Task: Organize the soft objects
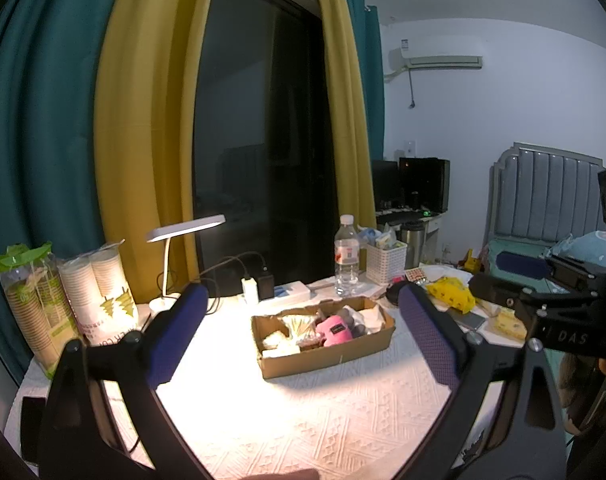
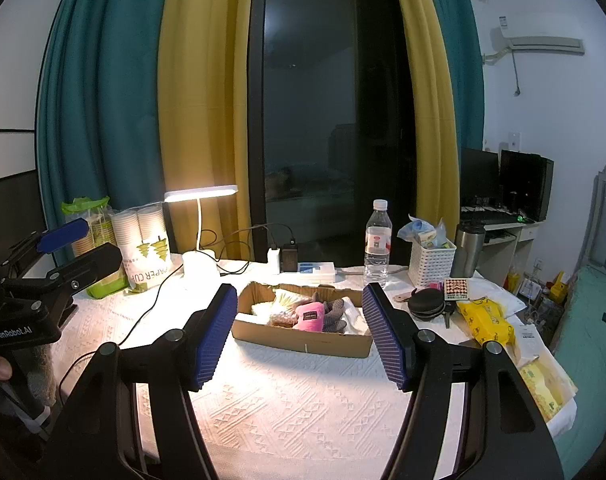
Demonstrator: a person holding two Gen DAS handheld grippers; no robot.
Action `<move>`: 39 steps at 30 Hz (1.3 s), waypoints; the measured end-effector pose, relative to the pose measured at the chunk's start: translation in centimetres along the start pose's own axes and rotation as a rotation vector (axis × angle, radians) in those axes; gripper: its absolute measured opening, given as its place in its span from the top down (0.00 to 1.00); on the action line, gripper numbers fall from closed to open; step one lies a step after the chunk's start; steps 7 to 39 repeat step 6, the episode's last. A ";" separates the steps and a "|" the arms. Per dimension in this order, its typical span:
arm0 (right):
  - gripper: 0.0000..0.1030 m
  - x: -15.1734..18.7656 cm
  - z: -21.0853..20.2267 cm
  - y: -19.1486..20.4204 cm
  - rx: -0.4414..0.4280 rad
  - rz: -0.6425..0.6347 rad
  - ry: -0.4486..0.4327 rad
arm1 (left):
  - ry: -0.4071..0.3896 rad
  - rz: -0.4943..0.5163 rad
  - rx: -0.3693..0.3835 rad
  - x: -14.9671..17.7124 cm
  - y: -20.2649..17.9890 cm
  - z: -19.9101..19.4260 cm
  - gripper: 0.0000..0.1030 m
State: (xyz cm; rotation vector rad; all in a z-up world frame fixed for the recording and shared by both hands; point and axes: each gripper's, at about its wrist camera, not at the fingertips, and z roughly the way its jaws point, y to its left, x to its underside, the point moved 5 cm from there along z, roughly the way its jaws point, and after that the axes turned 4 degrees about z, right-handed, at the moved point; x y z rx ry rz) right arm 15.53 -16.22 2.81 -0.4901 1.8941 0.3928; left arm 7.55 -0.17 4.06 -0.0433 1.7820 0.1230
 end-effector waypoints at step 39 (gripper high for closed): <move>0.34 -0.7 0.4 0.1 0.043 -0.070 -0.008 | 0.012 0.028 0.037 -0.8 -1.1 0.4 0.05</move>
